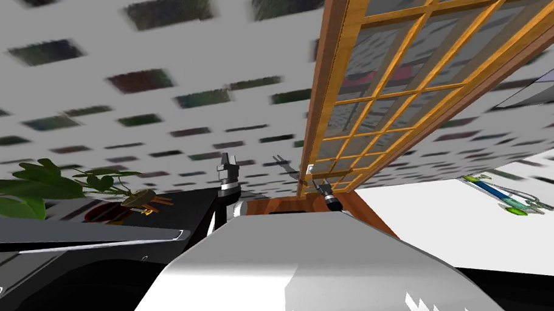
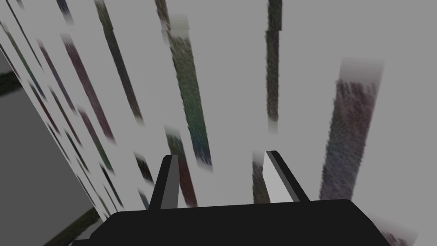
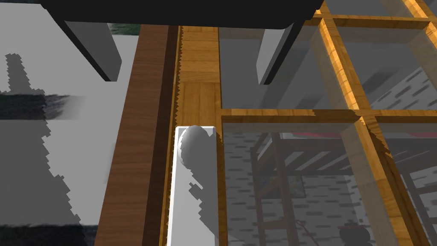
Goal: Pull the door open
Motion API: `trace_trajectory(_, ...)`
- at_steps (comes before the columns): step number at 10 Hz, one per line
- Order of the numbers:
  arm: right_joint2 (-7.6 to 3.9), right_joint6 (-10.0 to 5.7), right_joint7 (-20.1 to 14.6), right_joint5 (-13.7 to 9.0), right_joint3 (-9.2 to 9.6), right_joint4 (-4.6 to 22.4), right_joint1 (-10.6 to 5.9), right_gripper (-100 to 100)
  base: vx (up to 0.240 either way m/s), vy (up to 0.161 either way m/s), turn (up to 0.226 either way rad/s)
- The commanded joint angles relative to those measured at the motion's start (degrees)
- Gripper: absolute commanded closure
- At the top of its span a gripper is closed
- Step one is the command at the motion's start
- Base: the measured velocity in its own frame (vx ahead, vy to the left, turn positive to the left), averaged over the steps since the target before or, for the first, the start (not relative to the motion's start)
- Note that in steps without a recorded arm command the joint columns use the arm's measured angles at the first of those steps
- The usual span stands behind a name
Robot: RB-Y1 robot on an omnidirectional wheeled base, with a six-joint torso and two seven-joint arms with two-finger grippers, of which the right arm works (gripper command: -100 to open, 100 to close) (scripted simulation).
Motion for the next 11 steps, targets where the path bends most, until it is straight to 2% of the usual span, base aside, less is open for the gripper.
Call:
trace_trajectory(1,-0.55,-0.67,0.0,-0.5,-0.62,0.8,0.21,-100,0.202,0.031,0.127)
trace_trajectory(2,-1.30,-1.12,-0.2,-1.1,-1.39,1.4,0.46,-100,0.217,0.041,0.154)
trace_trajectory(4,-1.57,-1.27,-0.3,-1.3,-1.66,1.7,0.55,-100,0.144,0.047,0.060)
trace_trajectory(5,-2.60,-1.88,-0.6,-2.2,-2.72,2.6,0.88,-100,0.157,0.041,0.181)
trace_trajectory(7,-3.40,-2.35,-0.8,-2.8,-3.53,3.3,1.14,-100,0.218,0.036,0.140)
trace_trajectory(8,-3.19,-2.61,-0.4,-2.6,-3.32,4.1,0.53,-100,0.073,0.020,-0.039)
trace_trajectory(9,-3.19,-2.61,-0.4,-2.6,-3.32,4.1,0.53,100,-0.040,0.007,0.014)
trace_trajectory(11,-3.19,-2.61,-0.4,-2.6,-3.32,4.1,0.53,100,-0.023,-0.021,0.001)
